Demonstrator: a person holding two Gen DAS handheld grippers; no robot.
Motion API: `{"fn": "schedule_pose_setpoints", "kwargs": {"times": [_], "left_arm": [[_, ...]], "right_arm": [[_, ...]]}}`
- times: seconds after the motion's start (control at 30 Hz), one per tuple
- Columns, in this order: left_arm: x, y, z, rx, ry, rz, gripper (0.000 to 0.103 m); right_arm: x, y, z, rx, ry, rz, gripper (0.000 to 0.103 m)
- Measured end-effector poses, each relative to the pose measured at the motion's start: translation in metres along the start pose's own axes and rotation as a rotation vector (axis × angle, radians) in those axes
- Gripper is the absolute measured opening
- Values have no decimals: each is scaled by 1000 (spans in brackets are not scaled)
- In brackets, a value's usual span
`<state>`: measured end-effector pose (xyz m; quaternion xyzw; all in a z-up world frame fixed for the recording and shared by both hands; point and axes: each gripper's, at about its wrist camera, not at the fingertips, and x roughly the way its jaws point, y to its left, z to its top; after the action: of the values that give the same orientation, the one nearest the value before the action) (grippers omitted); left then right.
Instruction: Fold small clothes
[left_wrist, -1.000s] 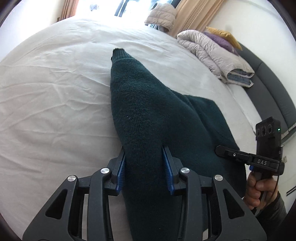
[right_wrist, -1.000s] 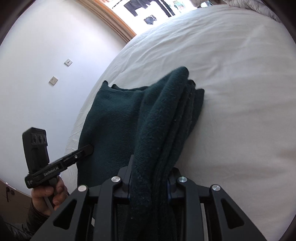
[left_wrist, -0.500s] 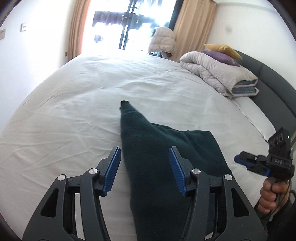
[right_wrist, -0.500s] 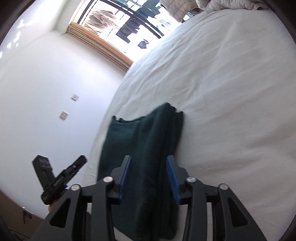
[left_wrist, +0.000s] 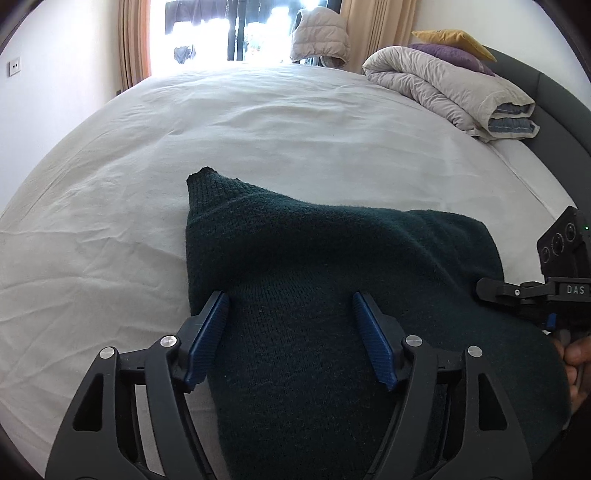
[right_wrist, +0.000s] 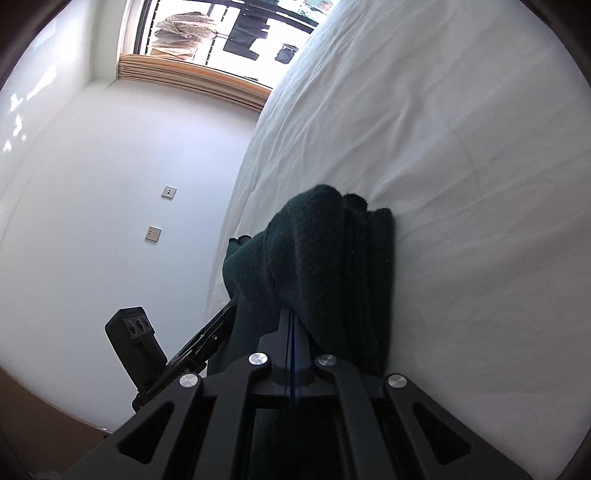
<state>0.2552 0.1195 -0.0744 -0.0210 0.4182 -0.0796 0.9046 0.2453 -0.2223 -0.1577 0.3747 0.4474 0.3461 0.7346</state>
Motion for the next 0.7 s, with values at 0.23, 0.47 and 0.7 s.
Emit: {"fn": "schedule_pose_setpoints", "kwargs": {"times": [0.23,0.47,0.7], "left_arm": [[-27,-8,15,-24,-32,9,70],[13,-13,29,-31,95,31,71],[31,-18,30,10,74,63,73]], "right_arm": [[-27,48,11,-77,-56,-35,5],[35,35,44,-43,92,-191,3],[11,1,39,36,-26,-110,0]]}}
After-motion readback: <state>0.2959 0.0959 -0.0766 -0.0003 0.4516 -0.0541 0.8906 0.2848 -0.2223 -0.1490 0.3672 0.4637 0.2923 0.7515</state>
